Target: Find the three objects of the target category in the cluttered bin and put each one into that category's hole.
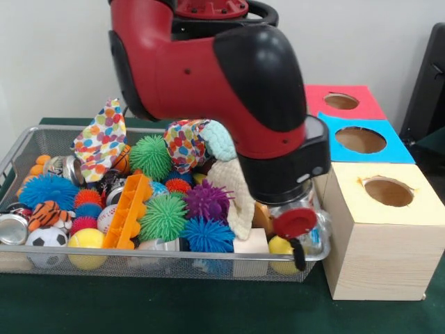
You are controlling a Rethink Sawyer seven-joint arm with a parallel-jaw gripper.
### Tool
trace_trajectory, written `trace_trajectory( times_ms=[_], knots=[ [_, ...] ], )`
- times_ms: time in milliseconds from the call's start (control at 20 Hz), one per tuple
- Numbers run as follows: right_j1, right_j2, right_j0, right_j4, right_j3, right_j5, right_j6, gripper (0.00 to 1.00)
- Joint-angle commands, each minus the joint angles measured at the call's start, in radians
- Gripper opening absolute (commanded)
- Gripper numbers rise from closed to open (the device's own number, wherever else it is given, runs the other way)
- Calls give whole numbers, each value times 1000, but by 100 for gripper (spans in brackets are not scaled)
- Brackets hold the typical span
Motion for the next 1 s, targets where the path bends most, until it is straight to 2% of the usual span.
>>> trace_trajectory(
  times_ms=[50, 550, 750, 900, 1000],
  knots=[
    [5, 89, -25, -15, 98, 52, -79, 100],
    [-28, 145, -37, 22, 164, 66, -68, 100],
    [-61, 196, -66, 69, 212, 98, -53, 100],
    [-77, 261, -115, 104, 270, 59, -75, 100],
    [-73, 288, -130, 115, 280, 44, -78, 100]
  ],
)
